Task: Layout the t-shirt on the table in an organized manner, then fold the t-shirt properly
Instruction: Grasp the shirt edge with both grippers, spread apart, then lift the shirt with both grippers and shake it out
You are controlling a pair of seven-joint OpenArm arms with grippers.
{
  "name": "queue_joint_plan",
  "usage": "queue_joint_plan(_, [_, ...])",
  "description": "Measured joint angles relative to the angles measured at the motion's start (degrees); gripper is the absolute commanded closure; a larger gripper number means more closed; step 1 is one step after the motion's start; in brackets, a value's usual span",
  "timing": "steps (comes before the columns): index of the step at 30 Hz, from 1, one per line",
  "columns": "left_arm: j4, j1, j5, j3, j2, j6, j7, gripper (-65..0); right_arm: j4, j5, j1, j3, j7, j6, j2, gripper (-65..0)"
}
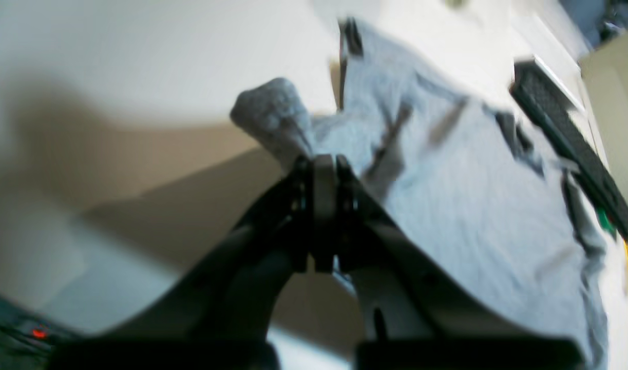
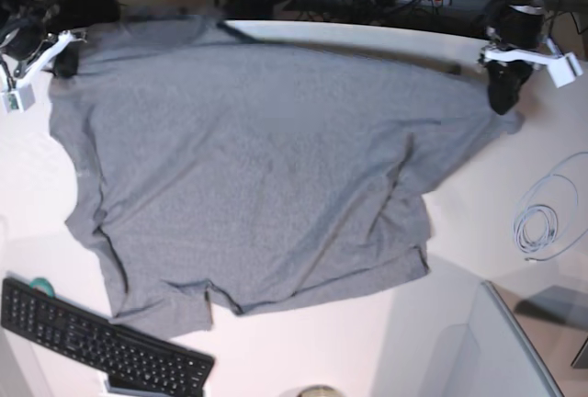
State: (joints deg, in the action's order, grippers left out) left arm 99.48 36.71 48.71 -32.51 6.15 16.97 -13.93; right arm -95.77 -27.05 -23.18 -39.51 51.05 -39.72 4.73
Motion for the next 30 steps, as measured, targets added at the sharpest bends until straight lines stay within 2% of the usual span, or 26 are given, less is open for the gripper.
queue_joint_plan(4, [-0.2, -1.3, -0.2, 0.9, 0.1, -0.3, -0.2, 0.0, 0.4, 0.7, 3.6, 0.5, 1.7, -0.1, 0.0, -0.5])
queue_joint_plan(7, [-0.2, -4.3, -4.1, 5.7, 0.2, -1.5, 0.0, 0.0, 0.6, 7.6, 10.8, 0.5, 5.9, -0.3, 0.3, -0.5])
queue_joint_plan(10, [-1.3, -10.8, -12.7, 12.5, 0.2, -9.7, -0.6, 0.0, 4.0, 15.1, 20.3, 0.5, 6.7, -0.3, 0.5, -0.5])
queue_joint_plan(11, [-2.3, -13.4, -14.0, 14.8, 0.4, -10.1, -0.5, 0.0, 6.0, 17.7, 23.3, 0.8, 6.7, -0.6, 0.5, -0.5])
queue_joint_plan(13, [-5.2, -20.7, -16.5, 18.5, 0.5, -10.8, -1.2, 0.0, 11.4, 24.0, 30.0, 3.5, 7.1, -0.3, 1.5, -0.5])
queue_joint_plan(17, [-15.9, -41.3, -21.2, 20.1, 0.1, -11.7, -15.1, 0.0, 23.0, 29.1, 43.8, 8.5, 3.2, -0.6, 4.1, -0.3])
queue_joint_plan(20, [-25.5, -57.0, -25.1, 20.2, 0.2, -11.8, -17.7, 0.0, 27.4, 32.1, 53.5, 10.4, 1.3, -0.5, 7.0, -0.2])
queue_joint_plan(23, [-29.5, -68.7, -24.3, 20.2, 0.1, -12.1, -18.4, 0.0, 27.9, 31.4, 61.4, 12.4, 1.1, -0.7, 10.8, -0.2])
queue_joint_plan(24, [-29.4, -71.4, -23.1, 20.4, -0.1, -11.1, -18.2, 0.0, 27.5, 31.3, 63.6, 13.1, 1.1, -0.8, 12.0, -0.2])
queue_joint_plan(26, [-27.1, -75.7, -20.7, 21.1, 0.0, -11.2, -17.6, 0.0, 24.0, 31.3, 66.7, 14.6, 1.2, -0.5, 14.2, -0.2])
queue_joint_plan(28, [-22.6, -76.6, -17.5, 22.0, 0.5, -11.1, -17.4, 0.0, 17.2, 30.6, 67.2, 15.0, 3.4, -0.4, 15.6, -0.2])
queue_joint_plan(30, [-15.3, -73.1, -14.4, 21.9, 1.2, -11.2, -18.9, 0.0, 7.7, 31.1, 65.8, 14.8, 8.1, -0.4, 16.3, -0.2])
